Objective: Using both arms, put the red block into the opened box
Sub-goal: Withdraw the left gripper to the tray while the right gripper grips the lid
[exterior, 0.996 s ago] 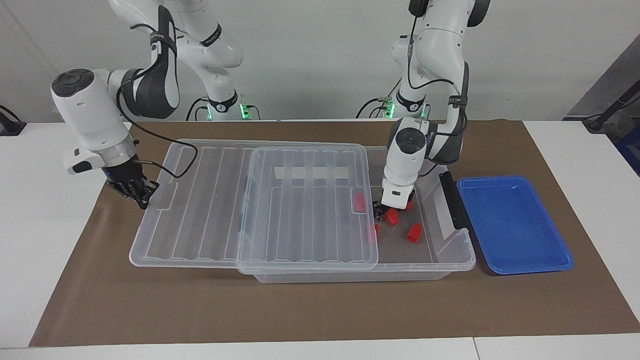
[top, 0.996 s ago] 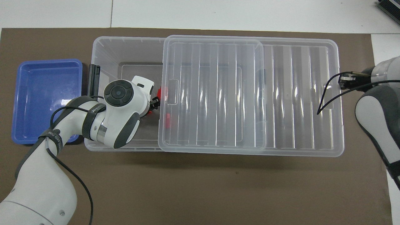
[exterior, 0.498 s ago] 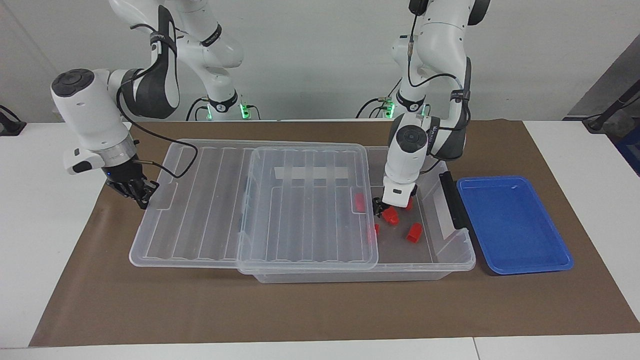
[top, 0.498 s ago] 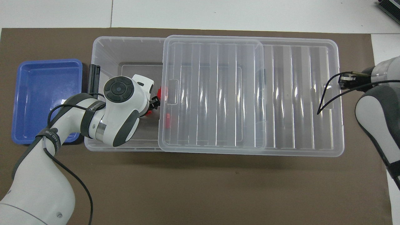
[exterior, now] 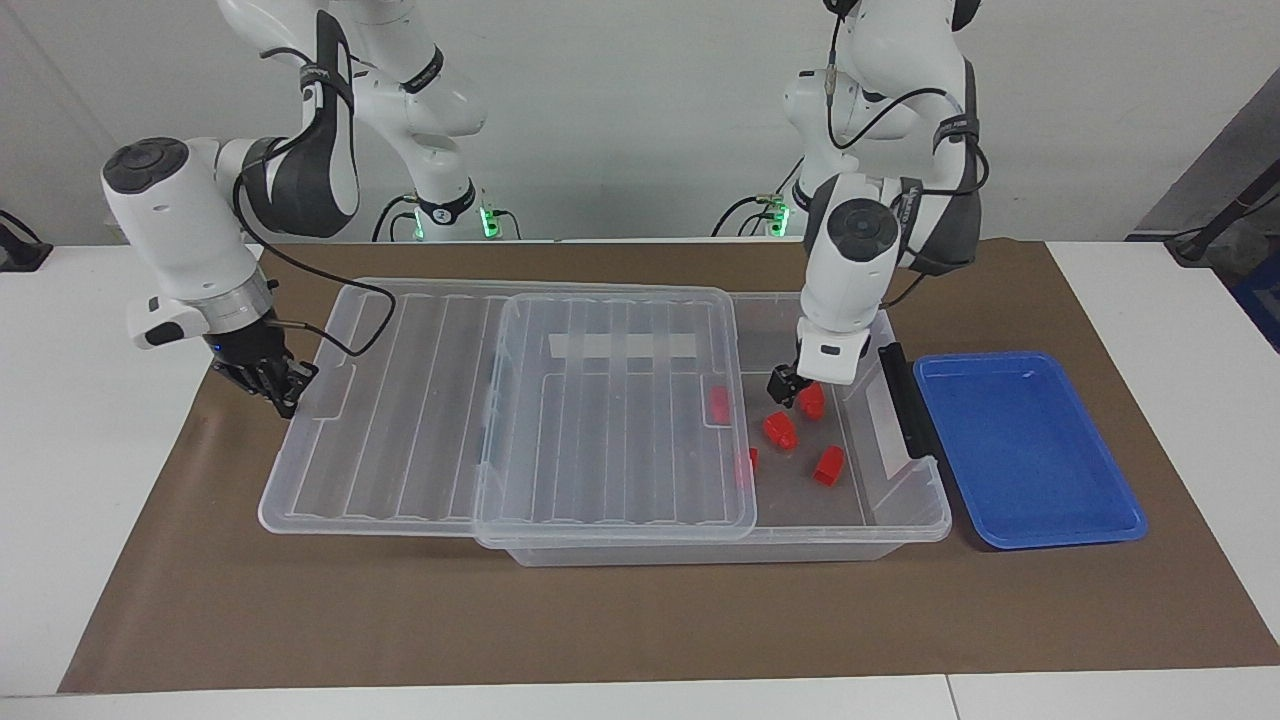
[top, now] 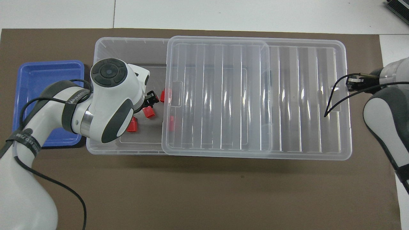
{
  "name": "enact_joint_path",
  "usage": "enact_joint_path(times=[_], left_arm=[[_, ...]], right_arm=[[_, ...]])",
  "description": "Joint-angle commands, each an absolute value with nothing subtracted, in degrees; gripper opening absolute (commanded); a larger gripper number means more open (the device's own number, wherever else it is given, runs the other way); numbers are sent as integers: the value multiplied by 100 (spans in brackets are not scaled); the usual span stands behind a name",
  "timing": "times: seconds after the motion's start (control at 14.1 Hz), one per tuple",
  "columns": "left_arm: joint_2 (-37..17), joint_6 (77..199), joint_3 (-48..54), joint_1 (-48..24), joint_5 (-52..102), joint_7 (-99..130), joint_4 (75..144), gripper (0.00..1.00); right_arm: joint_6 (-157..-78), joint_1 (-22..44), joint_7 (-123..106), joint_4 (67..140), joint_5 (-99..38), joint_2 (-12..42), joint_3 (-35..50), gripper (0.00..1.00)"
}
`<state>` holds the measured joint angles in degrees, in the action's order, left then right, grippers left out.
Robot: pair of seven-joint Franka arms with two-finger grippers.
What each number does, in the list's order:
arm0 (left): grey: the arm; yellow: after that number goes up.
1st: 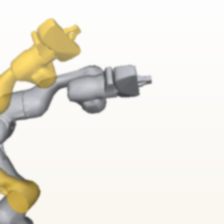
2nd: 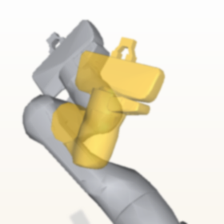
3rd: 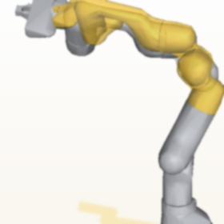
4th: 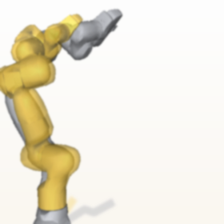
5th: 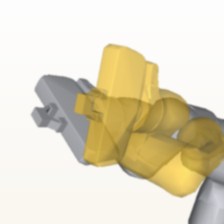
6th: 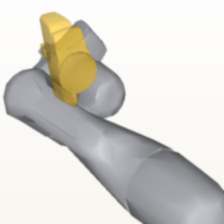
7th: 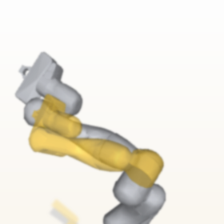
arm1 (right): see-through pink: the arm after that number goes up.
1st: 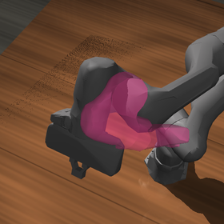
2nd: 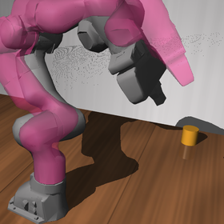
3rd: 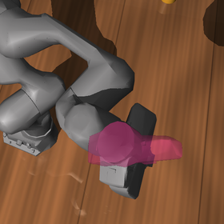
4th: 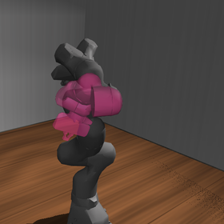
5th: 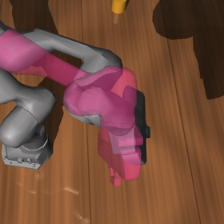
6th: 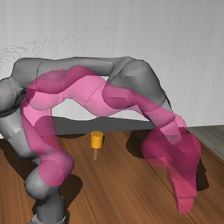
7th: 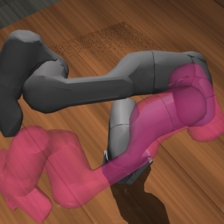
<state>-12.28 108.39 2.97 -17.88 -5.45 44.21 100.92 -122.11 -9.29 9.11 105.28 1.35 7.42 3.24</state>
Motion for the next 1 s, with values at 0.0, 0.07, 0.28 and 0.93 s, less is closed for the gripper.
enact_joint_path(times=[0.0, 0.07, 0.28, 0.93], left_arm=[[-1055, 9935, 299, -1390, -580, 3440, 9574, 100], [-1055, 9575, 299, -1284, -571, 3071, 9302, 100], [-924, 8782, 290, -994, -580, 2366, 8825, 100], [-35, 8235, 290, -273, -606, 564, 8903, 100]], right_arm=[[-12296, -949, 765, 10529, 53, 773, 378, 0], [-12278, -941, 808, 10529, 53, 773, 404, 0], [-12252, -783, 774, 10529, 53, 773, 413, 0], [-11945, -237, 800, 10486, 44, 721, 492, 0]])
